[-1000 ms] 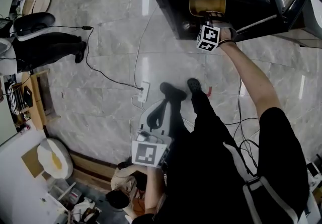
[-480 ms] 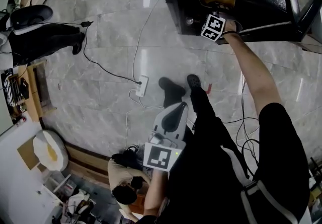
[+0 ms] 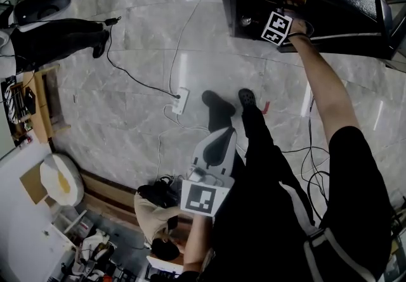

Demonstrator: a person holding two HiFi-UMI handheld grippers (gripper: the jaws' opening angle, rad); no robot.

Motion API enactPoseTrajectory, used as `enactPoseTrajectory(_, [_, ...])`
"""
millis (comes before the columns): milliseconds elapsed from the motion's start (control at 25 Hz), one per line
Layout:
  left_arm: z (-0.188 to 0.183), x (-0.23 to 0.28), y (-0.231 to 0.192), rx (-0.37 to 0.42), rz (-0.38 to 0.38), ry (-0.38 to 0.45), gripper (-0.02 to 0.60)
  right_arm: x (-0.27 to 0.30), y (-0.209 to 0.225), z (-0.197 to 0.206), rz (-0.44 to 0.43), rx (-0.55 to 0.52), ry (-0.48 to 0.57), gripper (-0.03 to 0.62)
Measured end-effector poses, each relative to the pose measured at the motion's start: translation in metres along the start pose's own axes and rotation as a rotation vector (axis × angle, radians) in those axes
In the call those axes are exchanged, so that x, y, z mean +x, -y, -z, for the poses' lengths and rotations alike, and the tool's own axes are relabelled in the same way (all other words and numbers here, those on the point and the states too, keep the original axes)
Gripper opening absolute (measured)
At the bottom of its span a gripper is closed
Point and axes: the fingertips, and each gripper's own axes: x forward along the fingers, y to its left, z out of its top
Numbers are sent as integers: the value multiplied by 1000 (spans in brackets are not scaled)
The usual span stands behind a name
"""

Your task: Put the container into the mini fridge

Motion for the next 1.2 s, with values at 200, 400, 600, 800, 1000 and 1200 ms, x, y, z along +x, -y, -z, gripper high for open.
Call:
enactPoseTrajectory(200, [-9, -3, -3, 12, 7, 13, 34, 0, 5, 1, -21, -14, -15, 38])
enactPoseTrajectory(400, [-5, -7, 2, 28, 17, 10, 34, -3, 1, 4, -31, -29, -22, 81])
enactPoseTrajectory(600, [-5, -9, 4, 26, 9, 12, 34, -5, 0, 3, -30, -35, -21, 106])
enactPoseTrajectory(800, [-1, -15, 7, 30, -4, 15, 34, -9, 1, 2, -23, -30, -17, 169])
enactPoseTrajectory(1000, [1, -20, 14, 38, -5, 27, 34, -18, 7, -1, -14, -24, -10, 184])
enactPoseTrajectory(1200, [7, -20, 27, 94, 11, 32, 33, -29, 6, -1, -11, -36, -4, 184])
